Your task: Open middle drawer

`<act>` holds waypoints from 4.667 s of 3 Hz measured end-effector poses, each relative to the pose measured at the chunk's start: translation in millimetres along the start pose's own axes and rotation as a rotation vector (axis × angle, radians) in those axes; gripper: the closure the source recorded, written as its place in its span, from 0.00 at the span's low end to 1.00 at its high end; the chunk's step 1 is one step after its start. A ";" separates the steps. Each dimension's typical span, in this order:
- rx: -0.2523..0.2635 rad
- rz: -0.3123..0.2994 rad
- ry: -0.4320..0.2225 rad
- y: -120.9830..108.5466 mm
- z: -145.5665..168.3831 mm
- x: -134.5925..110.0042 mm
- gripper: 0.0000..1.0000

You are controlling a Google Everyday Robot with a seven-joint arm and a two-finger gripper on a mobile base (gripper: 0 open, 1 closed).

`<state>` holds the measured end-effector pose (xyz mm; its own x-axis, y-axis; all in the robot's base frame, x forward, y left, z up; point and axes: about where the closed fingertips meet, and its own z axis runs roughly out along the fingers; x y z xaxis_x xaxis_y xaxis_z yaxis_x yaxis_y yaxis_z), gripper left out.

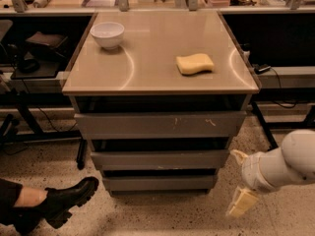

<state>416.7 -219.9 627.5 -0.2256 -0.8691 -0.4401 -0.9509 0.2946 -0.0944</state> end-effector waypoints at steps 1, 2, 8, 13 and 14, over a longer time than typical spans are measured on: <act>0.055 0.004 -0.014 -13.6 8.8 0.5 0.00; 0.047 0.020 -0.037 -14.5 30.8 -9.2 0.00; 0.118 0.001 -0.131 -43.1 185.3 -101.4 0.00; 0.212 0.090 -0.120 -81.9 215.7 -107.2 0.00; 0.193 0.171 -0.093 -110.9 257.9 -104.9 0.00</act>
Offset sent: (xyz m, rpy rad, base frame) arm 0.0344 0.0347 -0.0454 0.0690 -0.0377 -0.0589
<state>600.4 -58.9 453.9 -0.3508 -0.7624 -0.5438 -0.8404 0.5125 -0.1763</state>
